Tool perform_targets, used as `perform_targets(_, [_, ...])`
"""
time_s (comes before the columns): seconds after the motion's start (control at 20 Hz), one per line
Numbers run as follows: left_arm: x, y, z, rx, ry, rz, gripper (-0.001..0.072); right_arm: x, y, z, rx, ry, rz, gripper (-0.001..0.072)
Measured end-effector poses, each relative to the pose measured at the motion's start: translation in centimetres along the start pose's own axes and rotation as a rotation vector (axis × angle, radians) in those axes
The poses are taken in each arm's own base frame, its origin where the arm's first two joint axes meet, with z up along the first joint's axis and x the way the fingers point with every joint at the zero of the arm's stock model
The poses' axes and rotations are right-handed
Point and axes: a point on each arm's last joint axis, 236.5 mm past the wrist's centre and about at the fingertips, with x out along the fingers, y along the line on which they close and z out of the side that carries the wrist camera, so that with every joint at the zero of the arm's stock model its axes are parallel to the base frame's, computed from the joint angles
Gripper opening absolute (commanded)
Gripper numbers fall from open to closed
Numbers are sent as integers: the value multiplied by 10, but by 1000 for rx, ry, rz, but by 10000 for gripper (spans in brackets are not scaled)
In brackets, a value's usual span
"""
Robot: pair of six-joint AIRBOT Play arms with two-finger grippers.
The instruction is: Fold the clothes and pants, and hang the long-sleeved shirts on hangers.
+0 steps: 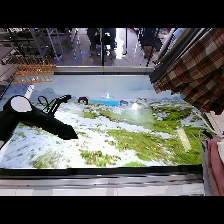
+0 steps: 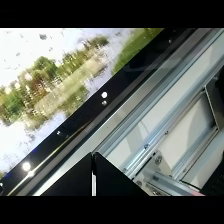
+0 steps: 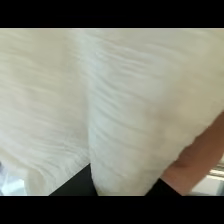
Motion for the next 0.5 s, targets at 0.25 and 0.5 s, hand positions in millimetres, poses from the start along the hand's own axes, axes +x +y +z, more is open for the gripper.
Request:
perform_targets(0.25, [8, 8, 2, -37, 15, -5, 11, 63, -63, -9, -32, 53, -149, 706])
perform_targets(0.5, [10, 13, 1, -45, 25, 11, 11, 23, -43, 17, -245, -33, -206, 706])
